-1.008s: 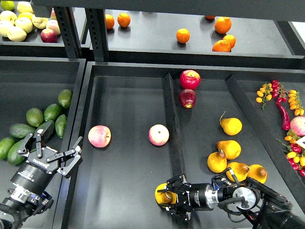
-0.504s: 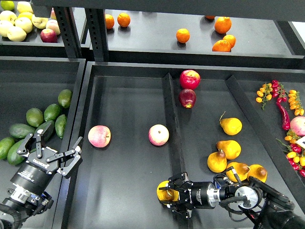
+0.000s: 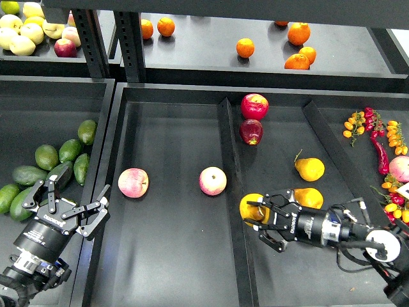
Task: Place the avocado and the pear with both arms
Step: 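Lift the pear with the right gripper into the pear bin, then open the right gripper to release the pear among the pears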
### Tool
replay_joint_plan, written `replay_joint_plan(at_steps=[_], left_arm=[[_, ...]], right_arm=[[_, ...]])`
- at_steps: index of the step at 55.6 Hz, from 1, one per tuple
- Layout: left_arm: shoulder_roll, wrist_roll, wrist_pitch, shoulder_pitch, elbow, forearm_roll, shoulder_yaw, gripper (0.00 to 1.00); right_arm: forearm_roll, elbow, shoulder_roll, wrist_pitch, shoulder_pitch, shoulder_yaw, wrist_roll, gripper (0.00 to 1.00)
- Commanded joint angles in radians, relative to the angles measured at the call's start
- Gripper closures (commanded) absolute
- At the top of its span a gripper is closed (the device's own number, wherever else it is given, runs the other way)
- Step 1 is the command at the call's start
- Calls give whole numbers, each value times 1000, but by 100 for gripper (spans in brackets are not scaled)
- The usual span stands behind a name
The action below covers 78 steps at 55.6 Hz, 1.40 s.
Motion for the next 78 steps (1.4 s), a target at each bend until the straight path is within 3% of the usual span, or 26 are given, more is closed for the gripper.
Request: replay_joint_plan(at_steps=[1, 16, 38, 45, 46, 62, 78], left_arm=[[0, 0, 0, 3, 0, 0, 2, 0], [0, 0, 0, 6, 0, 0, -1, 0], [0, 0, 0, 7, 0, 0, -1, 0], [0, 0, 0, 7, 0, 0, 2, 0], [0, 0, 0, 7, 0, 0, 7, 0], [0, 0, 0, 7, 3, 1, 19, 0], [0, 0, 0, 7, 4, 1, 22, 0]], right_arm=[[-6, -49, -10, 0, -42, -1, 0, 83], [-12, -206, 1, 0, -48, -1, 0, 83], [-14, -250, 10, 0, -48, 2, 0, 77], [-12, -256, 12, 0, -48, 1, 0, 61], [-12, -253, 10, 0, -48, 1, 0, 52], [-12, -226, -36, 0, -45, 1, 0, 2], [3, -131, -125, 0, -47, 1, 0, 1]])
